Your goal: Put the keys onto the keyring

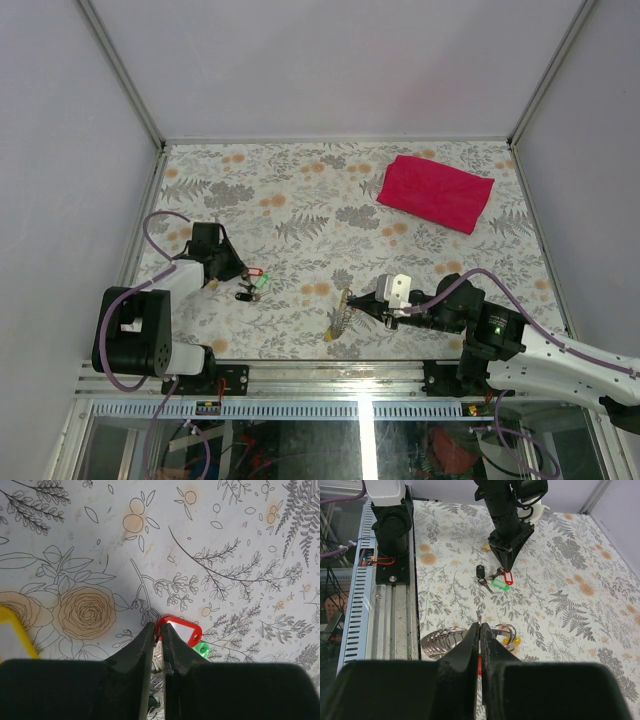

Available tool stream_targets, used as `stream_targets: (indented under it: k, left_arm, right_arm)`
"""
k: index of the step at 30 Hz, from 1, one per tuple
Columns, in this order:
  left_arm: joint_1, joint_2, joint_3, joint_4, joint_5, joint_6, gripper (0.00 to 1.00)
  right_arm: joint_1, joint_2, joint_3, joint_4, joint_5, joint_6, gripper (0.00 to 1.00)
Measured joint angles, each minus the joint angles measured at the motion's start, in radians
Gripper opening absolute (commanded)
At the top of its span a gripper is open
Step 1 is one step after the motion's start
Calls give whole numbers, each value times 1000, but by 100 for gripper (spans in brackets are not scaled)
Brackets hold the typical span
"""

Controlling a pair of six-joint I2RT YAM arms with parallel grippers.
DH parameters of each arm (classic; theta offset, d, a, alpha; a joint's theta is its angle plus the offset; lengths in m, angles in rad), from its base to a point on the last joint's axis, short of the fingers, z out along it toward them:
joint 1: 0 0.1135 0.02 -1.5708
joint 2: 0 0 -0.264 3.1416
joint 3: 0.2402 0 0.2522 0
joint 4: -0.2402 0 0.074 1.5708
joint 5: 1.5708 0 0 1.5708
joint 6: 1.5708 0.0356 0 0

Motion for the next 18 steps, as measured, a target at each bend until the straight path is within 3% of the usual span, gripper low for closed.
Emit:
stream_targets:
  k: [5, 13, 18]
  left_arm:
    - [0, 0, -2, 7, 11, 1, 0]
    - [0, -16, -2, 3, 23, 4, 0]
    - [-26, -108, 3, -27, 29, 20, 0]
  right_arm:
    - [0, 0, 0, 5, 0, 5, 0]
    - [0, -1, 0, 5, 1, 6, 0]
    - [0, -14, 0, 5, 7, 5, 0]
